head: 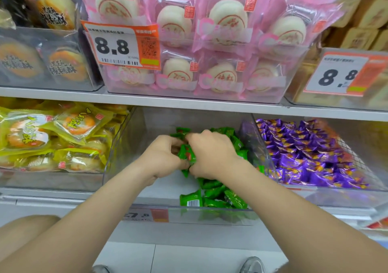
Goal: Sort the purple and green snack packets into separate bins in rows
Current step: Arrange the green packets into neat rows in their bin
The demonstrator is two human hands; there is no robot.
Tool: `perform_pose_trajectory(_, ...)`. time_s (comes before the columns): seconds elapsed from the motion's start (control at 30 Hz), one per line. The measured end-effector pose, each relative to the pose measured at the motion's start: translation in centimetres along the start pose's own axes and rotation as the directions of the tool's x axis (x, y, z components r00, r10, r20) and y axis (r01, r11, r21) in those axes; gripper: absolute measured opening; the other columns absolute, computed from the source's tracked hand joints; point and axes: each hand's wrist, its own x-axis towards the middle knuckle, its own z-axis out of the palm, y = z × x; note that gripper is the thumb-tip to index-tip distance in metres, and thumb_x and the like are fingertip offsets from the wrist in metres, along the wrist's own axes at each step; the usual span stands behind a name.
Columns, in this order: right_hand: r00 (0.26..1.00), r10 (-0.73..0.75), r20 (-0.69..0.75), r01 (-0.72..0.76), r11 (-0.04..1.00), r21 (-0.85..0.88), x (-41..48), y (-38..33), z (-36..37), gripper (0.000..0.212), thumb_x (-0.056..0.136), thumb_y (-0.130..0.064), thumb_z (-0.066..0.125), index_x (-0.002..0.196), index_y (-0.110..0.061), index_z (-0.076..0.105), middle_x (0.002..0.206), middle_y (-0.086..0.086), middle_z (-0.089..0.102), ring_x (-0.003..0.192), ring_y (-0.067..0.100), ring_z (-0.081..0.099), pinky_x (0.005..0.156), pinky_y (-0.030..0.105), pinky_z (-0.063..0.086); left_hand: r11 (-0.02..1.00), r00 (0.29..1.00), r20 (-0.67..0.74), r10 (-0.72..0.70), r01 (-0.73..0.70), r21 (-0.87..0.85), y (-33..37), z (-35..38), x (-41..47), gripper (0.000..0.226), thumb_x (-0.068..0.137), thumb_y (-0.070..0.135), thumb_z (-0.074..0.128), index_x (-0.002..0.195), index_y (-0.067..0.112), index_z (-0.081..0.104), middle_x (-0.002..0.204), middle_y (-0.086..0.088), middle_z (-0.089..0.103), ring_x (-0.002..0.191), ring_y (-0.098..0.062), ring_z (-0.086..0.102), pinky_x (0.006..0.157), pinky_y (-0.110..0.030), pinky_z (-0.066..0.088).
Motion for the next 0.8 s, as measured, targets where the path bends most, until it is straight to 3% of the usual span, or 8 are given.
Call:
perform_pose_trajectory(0.13, 0.978, 0.196, -0.073, -0.194, 0.980, 0.031, -1.9, 3.1, -2.1, 0.046, 0.079, -0.036, 0.079, 0.116, -0.021, 0.057, 0.110, 0.012, 0.063, 0.105, 0.040, 0.067, 0.073, 0.038, 0.046, 0.970, 0.992, -0.039, 0.124, -0.129, -0.207, 1.7, 2.3, 1.3, 0.047, 0.082, -0.002, 0.085, 0.120, 0.013, 0.062, 0.104, 0.000, 0.075, 0.089, -0.001, 0.074, 0.082, -0.022, 0.058)
perform_pose_trajectory(0.2, 0.960, 0.281, -0.022, -0.278, 0.958, 0.073, -2.9, 4.5, -2.4, 0.053, 0.077, -0.036, 0.084, 0.120, -0.019, 0.058, 0.112, 0.013, 0.061, 0.107, 0.041, 0.066, 0.077, 0.039, 0.050, 0.976, 0.984, -0.020, 0.175, -0.176, -0.128, 1.6, 4.1, 2.0, 0.041, 0.084, 0.007, 0.086, 0.118, 0.017, 0.066, 0.110, 0.000, 0.075, 0.097, -0.002, 0.073, 0.091, -0.026, 0.059)
perform_pose_trajectory(0.3, 0.938, 0.341, 0.062, -0.346, 0.928, 0.138, -3.8, 5.6, -2.8, 0.075, 0.068, -0.045, 0.093, 0.130, -0.020, 0.058, 0.116, 0.015, 0.060, 0.110, 0.043, 0.064, 0.085, 0.044, 0.057, 0.939, 0.962, 0.015, 0.272, -0.269, 0.216, 1.5, 5.8, 2.6, 0.030, 0.086, 0.028, 0.085, 0.114, 0.030, 0.076, 0.117, 0.011, 0.076, 0.112, -0.009, 0.069, 0.105, -0.036, 0.054)
perform_pose_trajectory(0.37, 0.931, 0.357, 0.067, -0.364, 0.921, 0.141, -4.0, 5.9, -2.8, 0.072, 0.073, -0.046, 0.090, 0.134, -0.023, 0.059, 0.121, 0.017, 0.061, 0.112, 0.043, 0.064, 0.089, 0.046, 0.057, 0.924, 0.963, -0.006, 0.268, -0.256, 0.284, 1.9, 5.5, 2.8, 0.024, 0.087, 0.029, 0.083, 0.111, 0.032, 0.080, 0.111, 0.012, 0.077, 0.107, -0.010, 0.070, 0.101, -0.033, 0.054)
perform_pose_trajectory(0.47, 0.937, 0.344, 0.067, -0.347, 0.936, 0.051, -4.1, 5.6, -2.4, 0.054, 0.083, -0.039, 0.078, 0.131, -0.021, 0.063, 0.120, 0.016, 0.061, 0.116, 0.043, 0.059, 0.094, 0.046, 0.054, 0.942, 0.956, -0.157, 0.247, -0.199, 0.270, 2.3, 4.3, 2.7, 0.015, 0.090, 0.022, 0.079, 0.102, 0.030, 0.082, 0.094, 0.008, 0.079, 0.093, -0.015, 0.073, 0.090, -0.032, 0.058)
perform_pose_trajectory(0.57, 0.964, 0.267, -0.008, -0.267, 0.964, 0.010, -3.3, 4.5, -2.1, 0.043, 0.084, -0.038, 0.069, 0.122, -0.018, 0.065, 0.114, 0.015, 0.060, 0.116, 0.042, 0.053, 0.096, 0.044, 0.050, 0.989, 0.949, -0.288, 0.127, -0.101, 0.104, 2.3, 2.4, 2.0, 0.019, 0.092, 0.011, 0.074, 0.087, 0.030, 0.076, 0.082, 0.005, 0.077, 0.078, -0.020, 0.077, 0.082, -0.041, 0.064)
perform_pose_trajectory(0.7, 0.974, 0.207, -0.087, -0.146, 0.877, 0.458, -1.5, 2.9, -1.7, 0.060, 0.080, -0.058, 0.071, 0.128, -0.022, 0.066, 0.117, 0.001, 0.071, 0.112, 0.027, 0.064, 0.098, 0.040, 0.054, 0.978, 0.977, -0.213, -0.021, -0.024, -0.209, 3.4, -0.4, -0.1, 0.012, 0.096, -0.002, 0.070, 0.095, 0.009, 0.071, 0.098, -0.022, 0.073, 0.076, -0.023, 0.079, 0.075, -0.036, 0.066)
perform_pose_trajectory(0.8, 0.987, 0.115, -0.111, -0.029, 0.812, 0.583, -0.5, 1.8, -1.1, 0.067, 0.070, -0.064, 0.084, 0.125, -0.033, 0.063, 0.097, -0.011, 0.070, 0.090, 0.013, 0.065, 0.084, 0.033, 0.056, 0.959, 0.979, -0.191, -0.067, 0.010, -0.282, 4.1, -2.0, -1.8, 0.003, 0.097, 0.002, 0.071, 0.098, 0.004, 0.068, 0.094, -0.022, 0.074, 0.071, -0.022, 0.077, 0.065, -0.032, 0.065)
